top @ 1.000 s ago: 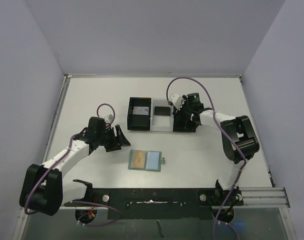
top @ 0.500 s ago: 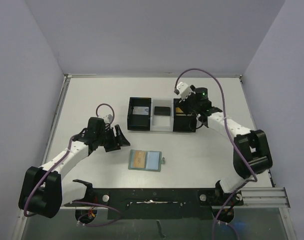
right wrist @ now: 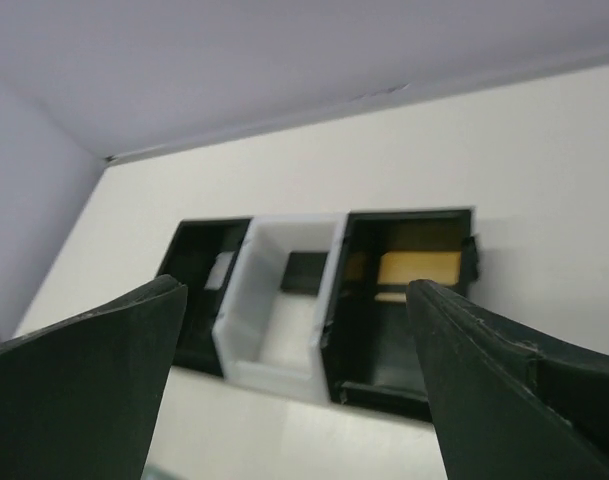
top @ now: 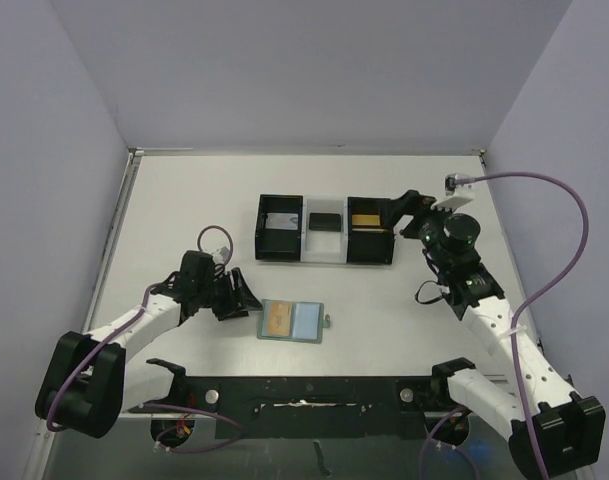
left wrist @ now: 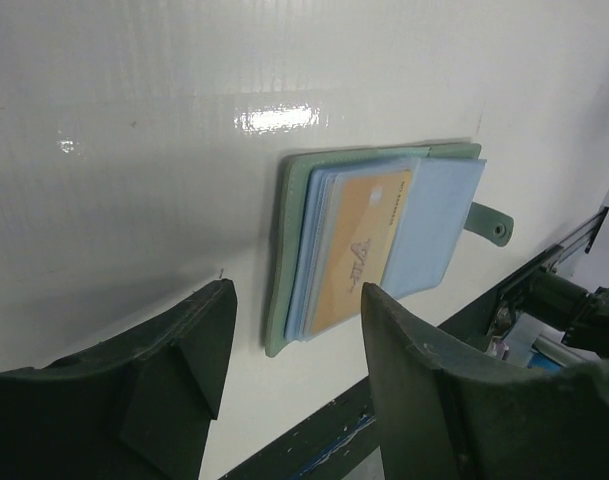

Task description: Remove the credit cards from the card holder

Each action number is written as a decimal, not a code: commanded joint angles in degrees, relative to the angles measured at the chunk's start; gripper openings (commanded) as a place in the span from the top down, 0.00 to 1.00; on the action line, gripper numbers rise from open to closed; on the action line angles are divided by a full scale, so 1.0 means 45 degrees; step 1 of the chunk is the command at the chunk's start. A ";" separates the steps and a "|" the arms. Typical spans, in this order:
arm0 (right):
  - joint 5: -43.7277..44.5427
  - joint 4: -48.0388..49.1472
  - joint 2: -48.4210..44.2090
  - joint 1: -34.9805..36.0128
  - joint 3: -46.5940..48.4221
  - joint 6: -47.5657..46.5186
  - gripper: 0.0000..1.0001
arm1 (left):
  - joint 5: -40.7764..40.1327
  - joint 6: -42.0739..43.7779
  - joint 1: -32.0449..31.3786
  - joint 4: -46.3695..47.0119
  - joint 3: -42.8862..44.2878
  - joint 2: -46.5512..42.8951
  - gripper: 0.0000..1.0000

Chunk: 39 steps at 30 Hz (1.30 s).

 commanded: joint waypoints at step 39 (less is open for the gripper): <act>-0.2433 0.2378 0.4367 0.5949 -0.4055 0.8275 0.61 | -0.2011 -0.0090 -0.3588 0.3817 0.1295 0.0712 0.49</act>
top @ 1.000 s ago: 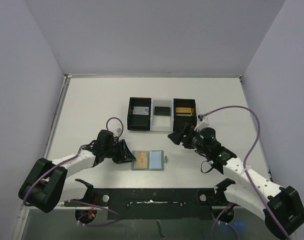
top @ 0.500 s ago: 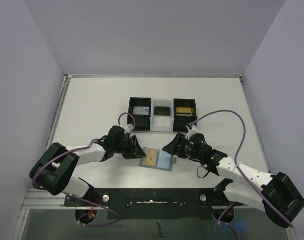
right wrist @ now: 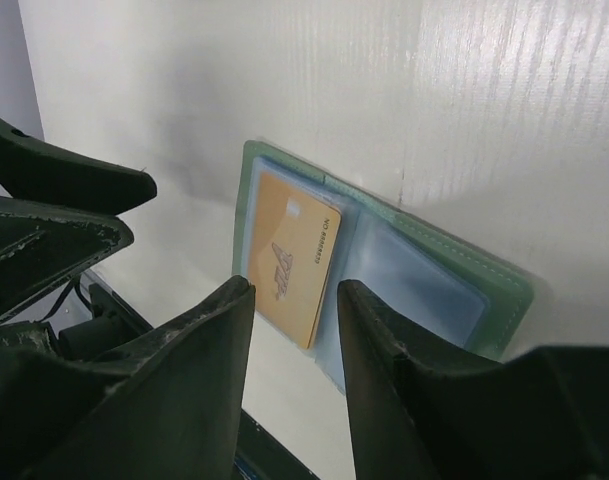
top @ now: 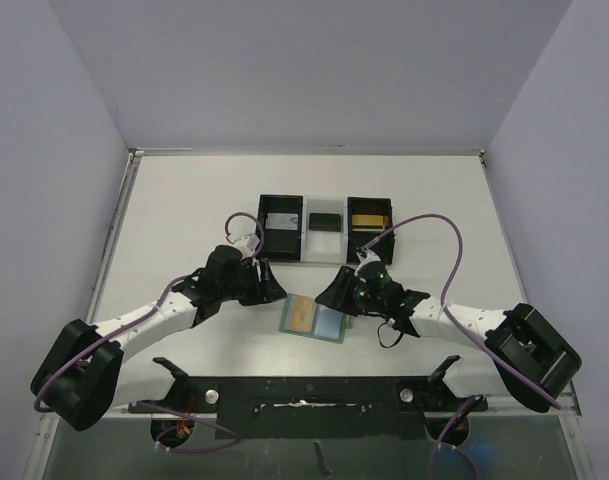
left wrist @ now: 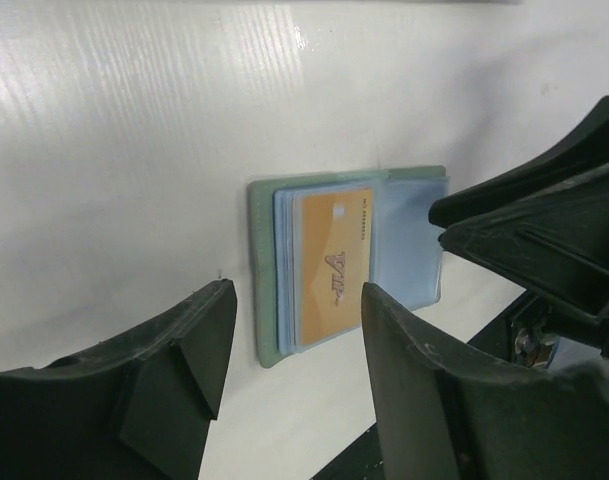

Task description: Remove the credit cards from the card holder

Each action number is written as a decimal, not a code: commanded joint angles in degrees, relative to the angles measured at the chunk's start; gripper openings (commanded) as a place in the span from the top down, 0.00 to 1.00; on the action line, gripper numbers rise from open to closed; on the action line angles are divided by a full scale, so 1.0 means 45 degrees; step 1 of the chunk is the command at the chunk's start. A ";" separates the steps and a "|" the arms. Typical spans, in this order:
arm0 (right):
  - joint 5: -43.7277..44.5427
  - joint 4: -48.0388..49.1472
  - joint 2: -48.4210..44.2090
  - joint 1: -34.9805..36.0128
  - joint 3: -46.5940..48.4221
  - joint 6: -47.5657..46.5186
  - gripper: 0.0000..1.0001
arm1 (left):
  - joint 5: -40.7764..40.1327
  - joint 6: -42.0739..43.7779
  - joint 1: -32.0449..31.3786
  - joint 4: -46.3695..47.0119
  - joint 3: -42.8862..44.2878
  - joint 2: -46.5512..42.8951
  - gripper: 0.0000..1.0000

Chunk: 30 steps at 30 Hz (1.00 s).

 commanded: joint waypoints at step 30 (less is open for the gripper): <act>-0.0307 0.4271 0.2853 0.0526 -0.1192 0.2344 0.77 | 0.1648 0.0680 -0.0979 0.1736 0.0486 0.3633 0.76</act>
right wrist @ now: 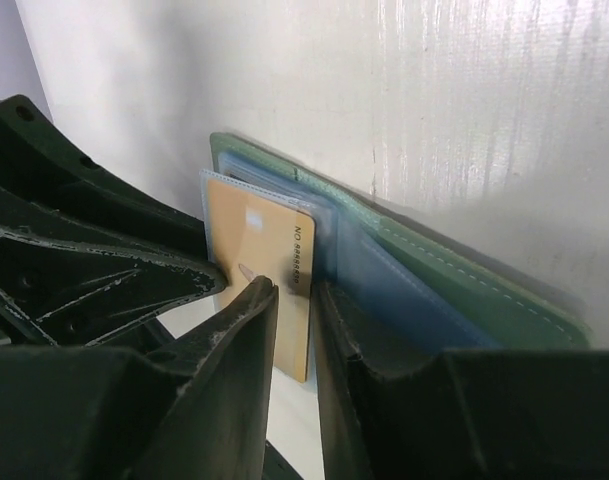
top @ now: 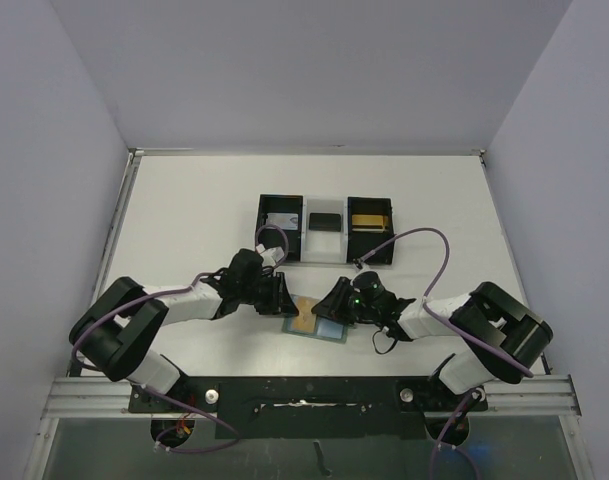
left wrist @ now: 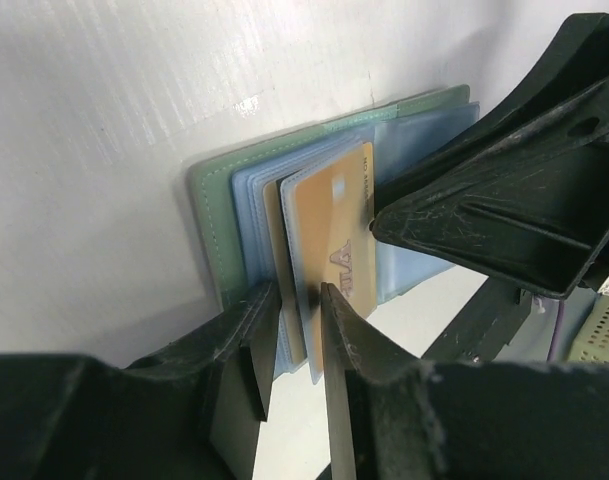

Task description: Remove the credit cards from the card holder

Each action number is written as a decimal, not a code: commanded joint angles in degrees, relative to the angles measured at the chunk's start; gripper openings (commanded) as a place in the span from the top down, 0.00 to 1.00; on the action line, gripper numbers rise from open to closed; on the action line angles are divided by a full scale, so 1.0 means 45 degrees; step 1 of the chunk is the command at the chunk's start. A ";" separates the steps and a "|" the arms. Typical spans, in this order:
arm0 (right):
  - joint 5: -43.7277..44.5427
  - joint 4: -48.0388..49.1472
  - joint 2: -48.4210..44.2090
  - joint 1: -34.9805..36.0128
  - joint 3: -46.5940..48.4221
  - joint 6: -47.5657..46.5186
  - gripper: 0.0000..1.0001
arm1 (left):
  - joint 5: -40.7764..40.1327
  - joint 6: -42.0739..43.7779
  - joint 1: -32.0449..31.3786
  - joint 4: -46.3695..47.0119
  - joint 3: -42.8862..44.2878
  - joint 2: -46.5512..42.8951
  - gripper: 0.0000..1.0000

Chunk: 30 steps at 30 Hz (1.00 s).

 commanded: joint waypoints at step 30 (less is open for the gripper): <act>-0.0684 -0.0483 -0.0169 -0.0502 0.0414 -0.0134 0.83 | -0.2473 -0.0272 -0.1368 -0.0139 -0.0019 -0.0367 0.85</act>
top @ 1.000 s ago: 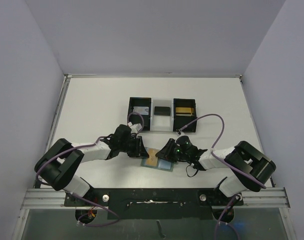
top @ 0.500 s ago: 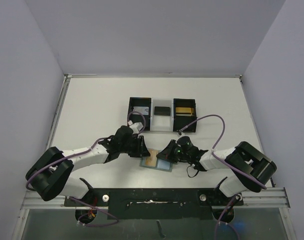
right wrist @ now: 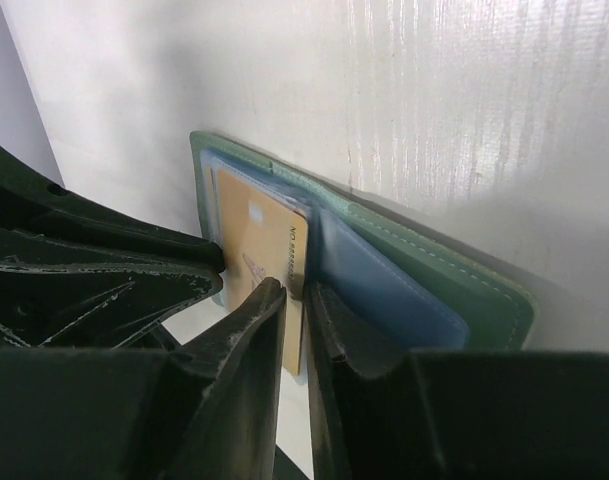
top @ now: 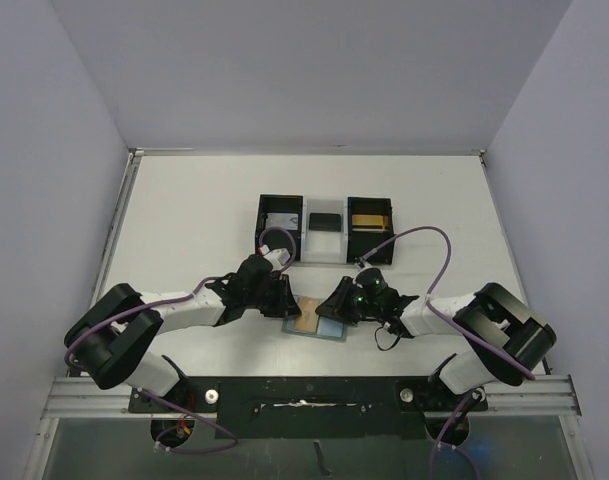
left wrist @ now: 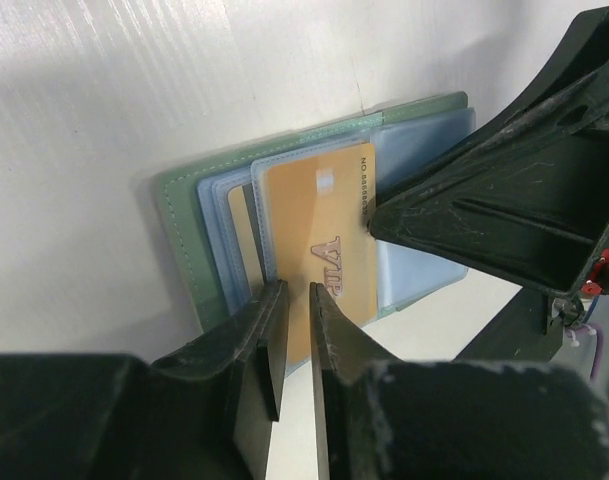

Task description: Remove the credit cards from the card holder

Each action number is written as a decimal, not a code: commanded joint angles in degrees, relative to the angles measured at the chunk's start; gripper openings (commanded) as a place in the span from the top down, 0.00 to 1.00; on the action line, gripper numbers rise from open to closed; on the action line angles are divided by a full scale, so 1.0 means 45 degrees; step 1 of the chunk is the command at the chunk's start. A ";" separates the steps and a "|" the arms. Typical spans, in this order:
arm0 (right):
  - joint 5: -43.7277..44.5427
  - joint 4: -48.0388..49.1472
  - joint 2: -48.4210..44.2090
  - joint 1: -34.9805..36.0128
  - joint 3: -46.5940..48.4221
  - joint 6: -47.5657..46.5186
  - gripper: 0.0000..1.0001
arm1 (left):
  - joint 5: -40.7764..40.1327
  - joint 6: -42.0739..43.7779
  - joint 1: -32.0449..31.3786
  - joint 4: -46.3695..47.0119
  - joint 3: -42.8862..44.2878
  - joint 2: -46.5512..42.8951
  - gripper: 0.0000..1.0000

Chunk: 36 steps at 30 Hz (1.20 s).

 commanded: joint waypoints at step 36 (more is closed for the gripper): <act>-0.1247 -0.0693 -0.0332 -0.1341 -0.0057 -0.1169 0.98 | 0.1669 0.1243 -0.0005 0.0431 0.0838 -0.0764 0.65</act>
